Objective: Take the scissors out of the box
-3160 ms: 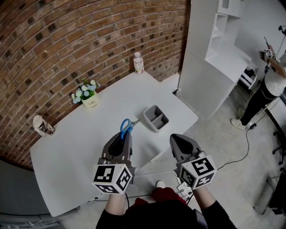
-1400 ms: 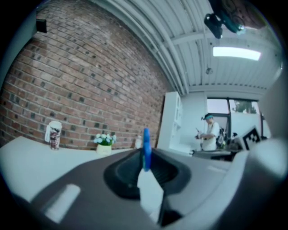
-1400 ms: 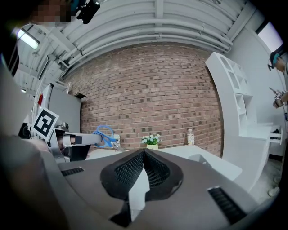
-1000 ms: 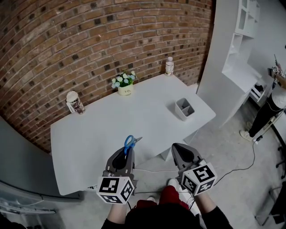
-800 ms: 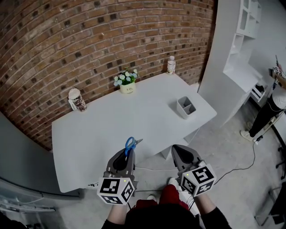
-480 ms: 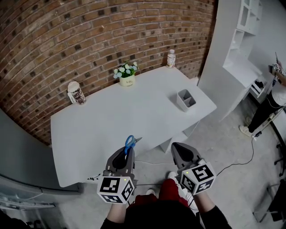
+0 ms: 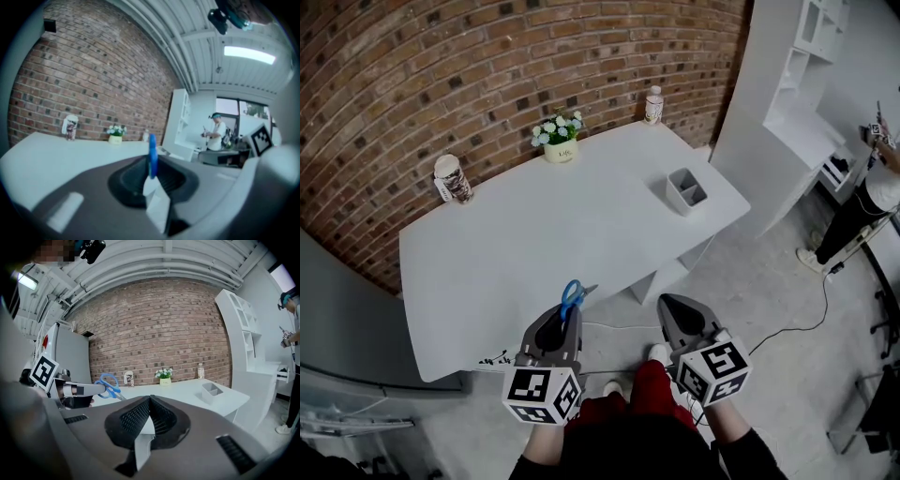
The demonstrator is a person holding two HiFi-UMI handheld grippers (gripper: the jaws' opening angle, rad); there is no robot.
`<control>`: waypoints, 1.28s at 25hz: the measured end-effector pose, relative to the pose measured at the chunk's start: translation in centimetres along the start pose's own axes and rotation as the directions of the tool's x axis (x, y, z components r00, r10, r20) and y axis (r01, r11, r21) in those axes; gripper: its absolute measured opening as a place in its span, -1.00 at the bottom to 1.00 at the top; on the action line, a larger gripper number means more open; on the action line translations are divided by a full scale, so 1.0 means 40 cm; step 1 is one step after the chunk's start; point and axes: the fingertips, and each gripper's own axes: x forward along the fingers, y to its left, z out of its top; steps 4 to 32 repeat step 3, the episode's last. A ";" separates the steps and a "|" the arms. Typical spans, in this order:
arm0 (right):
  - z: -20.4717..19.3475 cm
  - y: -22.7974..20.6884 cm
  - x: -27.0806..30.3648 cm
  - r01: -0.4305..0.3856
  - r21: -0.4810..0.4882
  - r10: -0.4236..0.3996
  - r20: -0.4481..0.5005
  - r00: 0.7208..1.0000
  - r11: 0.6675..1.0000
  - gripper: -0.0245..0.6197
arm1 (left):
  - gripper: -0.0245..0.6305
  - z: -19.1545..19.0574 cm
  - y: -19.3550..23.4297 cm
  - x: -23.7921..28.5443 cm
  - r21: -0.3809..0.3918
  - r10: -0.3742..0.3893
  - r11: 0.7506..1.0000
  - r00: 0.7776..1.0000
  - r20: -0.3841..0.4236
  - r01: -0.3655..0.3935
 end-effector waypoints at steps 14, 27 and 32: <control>-0.006 0.002 -0.010 0.001 0.001 -0.001 -0.004 1.000 1.000 -0.90 | -0.79 -0.006 -0.006 -0.006 0.005 -0.001 1.000 1.000 -0.008 0.001; -0.006 0.002 -0.010 0.001 0.001 -0.001 -0.004 1.000 1.000 -0.90 | -0.79 -0.006 -0.006 -0.006 0.005 -0.001 1.000 1.000 -0.008 0.001; -0.006 0.002 -0.010 0.001 0.001 -0.001 -0.004 1.000 1.000 -0.90 | -0.79 -0.006 -0.006 -0.006 0.005 -0.001 1.000 1.000 -0.008 0.001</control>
